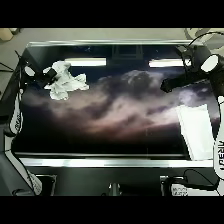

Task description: Fold the shirts.

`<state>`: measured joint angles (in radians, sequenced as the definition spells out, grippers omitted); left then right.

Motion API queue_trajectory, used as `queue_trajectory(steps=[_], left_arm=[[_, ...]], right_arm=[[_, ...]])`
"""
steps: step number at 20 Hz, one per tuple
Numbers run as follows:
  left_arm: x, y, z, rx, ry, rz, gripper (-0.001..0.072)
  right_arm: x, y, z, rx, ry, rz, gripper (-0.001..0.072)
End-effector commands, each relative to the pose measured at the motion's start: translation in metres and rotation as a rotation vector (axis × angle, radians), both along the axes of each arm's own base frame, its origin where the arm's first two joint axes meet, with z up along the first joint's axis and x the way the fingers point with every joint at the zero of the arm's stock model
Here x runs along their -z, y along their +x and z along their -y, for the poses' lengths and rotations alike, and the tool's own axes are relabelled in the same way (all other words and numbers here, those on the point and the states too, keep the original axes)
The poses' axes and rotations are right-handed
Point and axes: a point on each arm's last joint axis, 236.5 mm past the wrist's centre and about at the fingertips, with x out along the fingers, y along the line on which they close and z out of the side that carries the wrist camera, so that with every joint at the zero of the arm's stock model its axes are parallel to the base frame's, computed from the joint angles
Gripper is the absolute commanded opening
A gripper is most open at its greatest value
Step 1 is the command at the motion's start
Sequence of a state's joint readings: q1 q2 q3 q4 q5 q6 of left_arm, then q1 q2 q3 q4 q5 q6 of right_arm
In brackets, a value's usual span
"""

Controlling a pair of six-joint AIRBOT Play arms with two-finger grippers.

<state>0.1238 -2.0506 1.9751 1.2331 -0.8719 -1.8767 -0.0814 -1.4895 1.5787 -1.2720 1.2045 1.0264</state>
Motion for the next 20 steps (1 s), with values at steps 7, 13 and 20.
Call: queue_trajectory(steps=[7,13,20], left_arm=[[-0.397,-0.131,0.161,0.51,0.278,0.792,0.0038],[-0.527,-0.297,0.231,0.677,0.192,1.11,0.0038],[-0.372,-0.297,0.347,1.021,0.109,0.737,0.0038]], right_arm=[[-0.149,0.011,0.01,-0.027,-0.116,0.467,0.0672],[-0.294,-0.114,-0.002,-0.027,-0.146,0.763,0.0672],[-0.225,-0.216,-0.011,-0.049,-0.1,0.351,0.0673]])
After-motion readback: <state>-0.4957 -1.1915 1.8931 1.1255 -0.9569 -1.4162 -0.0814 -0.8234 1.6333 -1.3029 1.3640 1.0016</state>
